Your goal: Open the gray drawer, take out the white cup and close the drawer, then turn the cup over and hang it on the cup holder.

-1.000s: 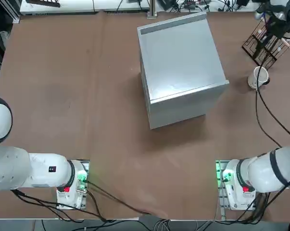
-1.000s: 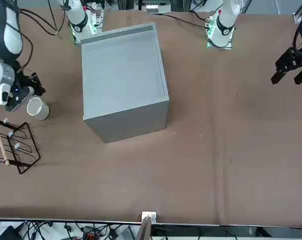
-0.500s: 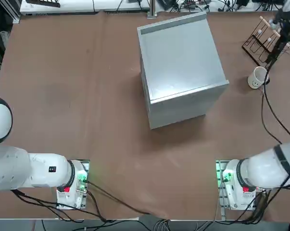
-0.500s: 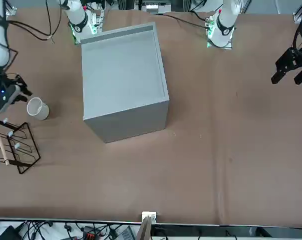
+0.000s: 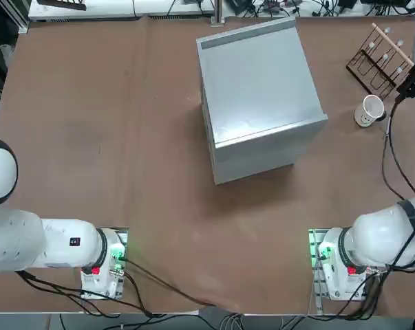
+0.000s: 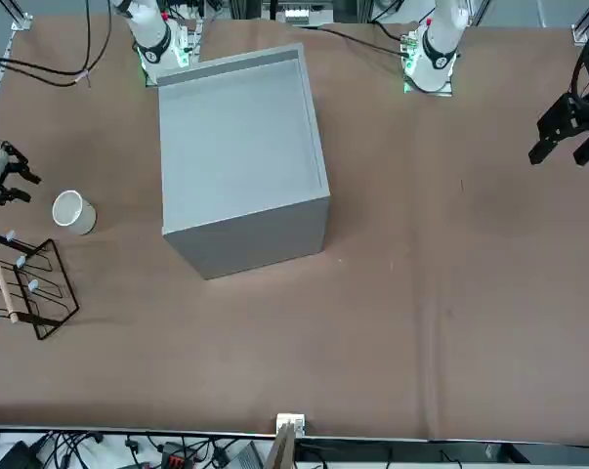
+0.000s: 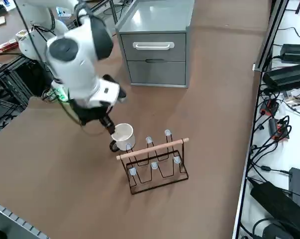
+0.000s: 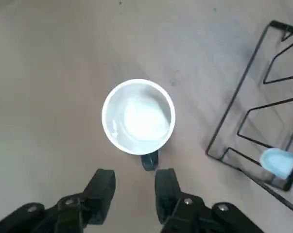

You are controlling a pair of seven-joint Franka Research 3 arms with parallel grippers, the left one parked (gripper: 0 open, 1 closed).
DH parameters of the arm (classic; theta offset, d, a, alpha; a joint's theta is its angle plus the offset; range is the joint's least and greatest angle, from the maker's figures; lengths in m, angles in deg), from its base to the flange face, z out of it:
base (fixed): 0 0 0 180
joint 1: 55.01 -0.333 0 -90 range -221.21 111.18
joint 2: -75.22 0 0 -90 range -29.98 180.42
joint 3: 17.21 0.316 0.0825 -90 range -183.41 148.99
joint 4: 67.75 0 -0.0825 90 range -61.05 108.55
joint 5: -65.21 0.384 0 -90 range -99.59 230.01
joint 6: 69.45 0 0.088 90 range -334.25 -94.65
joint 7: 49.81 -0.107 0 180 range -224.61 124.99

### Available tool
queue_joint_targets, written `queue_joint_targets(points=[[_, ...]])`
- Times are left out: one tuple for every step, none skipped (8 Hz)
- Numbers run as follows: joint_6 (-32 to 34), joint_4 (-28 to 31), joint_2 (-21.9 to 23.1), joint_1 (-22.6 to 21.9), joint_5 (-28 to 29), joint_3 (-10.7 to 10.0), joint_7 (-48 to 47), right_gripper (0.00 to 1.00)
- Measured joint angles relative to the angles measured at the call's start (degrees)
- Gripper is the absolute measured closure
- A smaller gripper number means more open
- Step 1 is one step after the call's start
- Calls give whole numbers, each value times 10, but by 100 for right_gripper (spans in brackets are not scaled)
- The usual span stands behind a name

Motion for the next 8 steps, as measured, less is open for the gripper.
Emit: queue_joint_targets(points=[[-2, -2, -21, 25, 43, 0, 63, 42], [-2, -4, -34, 49, 80, 0, 119, 35], [2, -5, -39, 70, 114, 0, 170, 34], [13, -5, -43, 89, 152, 0, 217, 33], [30, -5, -52, 107, 197, 0, 264, 33], [51, -7, -71, 123, 250, 0, 317, 33], [79, -14, -98, 136, 301, 1, 361, 33], [113, -31, -132, 151, 349, 1, 395, 33]])
